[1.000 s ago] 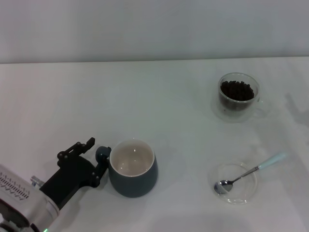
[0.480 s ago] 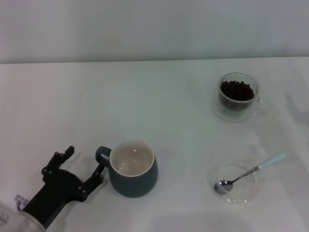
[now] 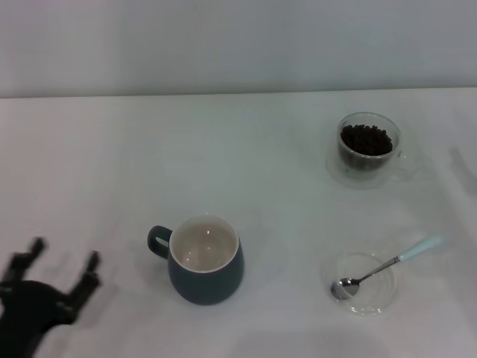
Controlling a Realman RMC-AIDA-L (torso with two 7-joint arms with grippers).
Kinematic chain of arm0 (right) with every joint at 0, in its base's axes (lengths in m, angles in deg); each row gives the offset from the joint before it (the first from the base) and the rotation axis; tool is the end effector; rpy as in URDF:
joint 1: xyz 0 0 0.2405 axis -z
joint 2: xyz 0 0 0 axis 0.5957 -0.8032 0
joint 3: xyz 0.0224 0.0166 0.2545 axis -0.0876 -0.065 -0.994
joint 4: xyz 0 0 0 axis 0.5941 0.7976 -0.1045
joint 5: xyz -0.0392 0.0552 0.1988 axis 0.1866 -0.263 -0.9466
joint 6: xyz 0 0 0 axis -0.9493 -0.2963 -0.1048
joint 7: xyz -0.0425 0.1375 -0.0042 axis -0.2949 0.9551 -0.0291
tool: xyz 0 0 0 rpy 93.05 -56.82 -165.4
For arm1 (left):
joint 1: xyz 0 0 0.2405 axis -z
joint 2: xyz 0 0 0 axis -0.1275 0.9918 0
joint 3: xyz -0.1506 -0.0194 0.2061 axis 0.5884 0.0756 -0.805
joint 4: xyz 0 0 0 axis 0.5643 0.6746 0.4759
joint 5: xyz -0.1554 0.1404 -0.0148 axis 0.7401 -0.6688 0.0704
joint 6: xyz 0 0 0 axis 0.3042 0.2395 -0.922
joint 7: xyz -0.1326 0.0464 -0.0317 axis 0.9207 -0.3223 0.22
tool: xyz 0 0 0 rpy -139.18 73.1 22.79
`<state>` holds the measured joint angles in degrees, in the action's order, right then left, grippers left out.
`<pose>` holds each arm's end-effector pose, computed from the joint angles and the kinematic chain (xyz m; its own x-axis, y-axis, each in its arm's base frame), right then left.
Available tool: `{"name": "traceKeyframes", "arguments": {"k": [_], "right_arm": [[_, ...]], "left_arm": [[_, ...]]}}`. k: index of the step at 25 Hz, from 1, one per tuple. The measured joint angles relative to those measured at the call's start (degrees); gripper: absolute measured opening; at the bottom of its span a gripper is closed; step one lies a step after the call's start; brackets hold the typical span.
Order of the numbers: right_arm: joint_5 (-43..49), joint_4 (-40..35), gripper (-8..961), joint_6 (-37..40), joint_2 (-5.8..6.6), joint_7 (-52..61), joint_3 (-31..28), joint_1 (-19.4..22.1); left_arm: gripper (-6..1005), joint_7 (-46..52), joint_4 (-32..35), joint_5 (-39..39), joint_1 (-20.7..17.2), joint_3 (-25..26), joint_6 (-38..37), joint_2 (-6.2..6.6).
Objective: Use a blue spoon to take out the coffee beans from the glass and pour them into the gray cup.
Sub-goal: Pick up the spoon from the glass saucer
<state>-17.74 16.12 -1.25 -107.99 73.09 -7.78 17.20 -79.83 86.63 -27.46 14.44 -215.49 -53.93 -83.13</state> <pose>0.3871 0.2961 0.0502 0.3540 0.0020 -0.9352 -0.9317 -0.0854 -0.3529 -0.3352 0.1978 -0.0735 0.7297 0.0371 0.6828 0.6476 -0.3580 -0.6726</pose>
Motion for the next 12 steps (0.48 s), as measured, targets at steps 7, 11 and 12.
{"name": "traceKeyframes", "arguments": {"k": [7,11,12], "right_arm": [[1.33,-0.15,828,0.17,3.69,26.55,12.58,5.60],[1.44,0.39,828,1.06,3.56,32.21,19.26,7.84],[1.43,0.48,827,1.08,3.16,32.64,20.24,8.34]], "left_arm": [[860,0.53,-0.97,10.75,-0.43,0.00,-3.60,0.22],[860,0.55,-2.59,14.00,1.47,-0.01,-3.86,0.30],[860,0.55,-2.59,14.00,1.47,-0.01,-3.86,0.30]]}}
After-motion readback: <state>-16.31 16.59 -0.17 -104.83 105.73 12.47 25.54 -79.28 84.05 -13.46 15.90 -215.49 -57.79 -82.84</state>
